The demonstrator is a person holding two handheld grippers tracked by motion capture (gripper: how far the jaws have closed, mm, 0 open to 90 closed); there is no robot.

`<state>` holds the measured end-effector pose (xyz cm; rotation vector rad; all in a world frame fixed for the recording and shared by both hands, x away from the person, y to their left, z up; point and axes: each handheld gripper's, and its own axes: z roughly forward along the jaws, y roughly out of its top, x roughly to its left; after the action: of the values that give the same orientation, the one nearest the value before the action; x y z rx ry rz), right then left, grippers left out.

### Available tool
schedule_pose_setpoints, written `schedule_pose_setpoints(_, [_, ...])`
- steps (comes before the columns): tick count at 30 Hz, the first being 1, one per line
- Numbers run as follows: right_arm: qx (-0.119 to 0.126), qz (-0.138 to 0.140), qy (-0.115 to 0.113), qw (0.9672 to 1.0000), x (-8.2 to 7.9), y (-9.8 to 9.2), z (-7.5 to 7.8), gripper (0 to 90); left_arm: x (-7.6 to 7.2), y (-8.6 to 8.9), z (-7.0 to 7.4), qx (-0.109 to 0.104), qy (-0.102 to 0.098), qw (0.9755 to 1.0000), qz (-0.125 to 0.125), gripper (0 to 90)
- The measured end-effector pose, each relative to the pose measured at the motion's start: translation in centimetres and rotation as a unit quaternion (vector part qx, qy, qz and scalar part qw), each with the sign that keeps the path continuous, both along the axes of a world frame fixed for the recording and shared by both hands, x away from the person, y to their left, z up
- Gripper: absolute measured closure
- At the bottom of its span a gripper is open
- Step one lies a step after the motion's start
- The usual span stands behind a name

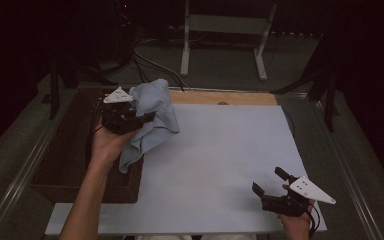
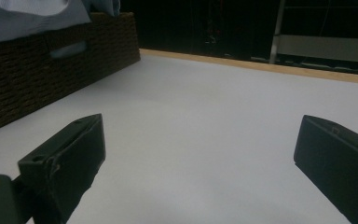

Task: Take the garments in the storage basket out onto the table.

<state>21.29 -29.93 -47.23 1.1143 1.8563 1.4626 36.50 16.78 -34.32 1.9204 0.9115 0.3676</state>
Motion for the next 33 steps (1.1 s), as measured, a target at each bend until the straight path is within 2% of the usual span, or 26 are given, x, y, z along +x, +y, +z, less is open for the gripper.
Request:
schedule_pose_setpoints(9, [0.001,0.000,0.000,1.0000,0.0,0.0,0.0,2.3,0.1,-1.3,0.3,-0.004,-0.002,0.9999,-0.013,77.2])
schedule_pose_setpoints(21, [0.001,0.000,-0.002,1.0000,0.0,-0.1,0.0,2.3,0.4,-3.8,-0.1,-0.012,0.001,0.9993,-0.034,77.2])
schedule_pose_setpoints(24, [0.001,0.000,-0.002,1.0000,0.0,-0.1,0.0,2.3,0.5,-4.1,-0.1,-0.020,0.001,0.9991,-0.038,77.2])
schedule_pose_setpoints(33, [0.000,0.001,-0.001,1.0000,0.0,0.0,0.1,2.3,0.6,-5.2,-0.1,-0.020,0.000,0.9988,-0.045,77.3])
